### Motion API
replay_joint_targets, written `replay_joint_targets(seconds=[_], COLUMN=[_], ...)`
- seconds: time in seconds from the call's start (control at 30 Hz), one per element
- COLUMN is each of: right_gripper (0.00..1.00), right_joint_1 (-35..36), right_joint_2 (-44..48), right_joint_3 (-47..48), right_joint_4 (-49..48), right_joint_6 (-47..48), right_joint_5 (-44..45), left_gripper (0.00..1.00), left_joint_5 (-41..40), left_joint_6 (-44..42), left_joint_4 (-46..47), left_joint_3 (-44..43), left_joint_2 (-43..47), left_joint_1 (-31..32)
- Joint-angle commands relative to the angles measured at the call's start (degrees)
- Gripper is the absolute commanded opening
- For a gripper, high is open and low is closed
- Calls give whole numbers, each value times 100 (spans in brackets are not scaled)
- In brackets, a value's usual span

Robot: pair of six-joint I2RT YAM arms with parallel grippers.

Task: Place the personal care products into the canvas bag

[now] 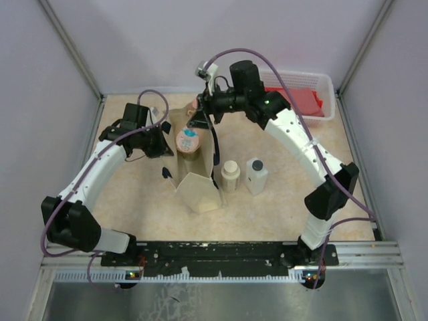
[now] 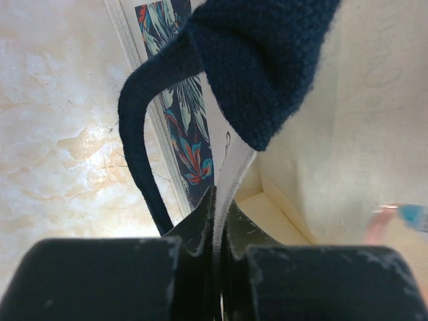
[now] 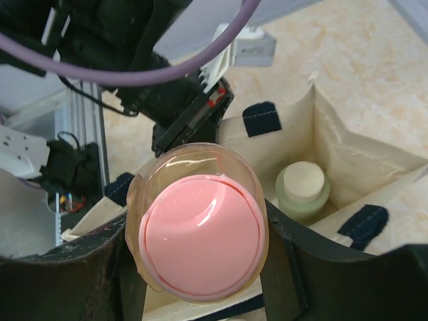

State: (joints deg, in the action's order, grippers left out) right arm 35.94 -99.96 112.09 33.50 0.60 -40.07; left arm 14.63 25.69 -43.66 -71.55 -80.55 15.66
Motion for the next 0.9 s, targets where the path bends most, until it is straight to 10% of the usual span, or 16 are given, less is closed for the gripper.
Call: replay_joint_targets(seconds=[0.0,0.87], right_gripper=[0,0], right_joint_1=[237,630], right_joint_2=[296,-297], right_joint_3=[-264,-2133], right_joint_4=[-886,-2714], right_joint_6=[753,2405], right_joint_5=[-134,1072], left_gripper=[5,5], left_joint_5=[59,436], left_joint_6=[78,201], left_joint_4=[165,360], left_joint_3=[-212,-114], left_joint_2=[124,-25], left_joint_1=[17,20])
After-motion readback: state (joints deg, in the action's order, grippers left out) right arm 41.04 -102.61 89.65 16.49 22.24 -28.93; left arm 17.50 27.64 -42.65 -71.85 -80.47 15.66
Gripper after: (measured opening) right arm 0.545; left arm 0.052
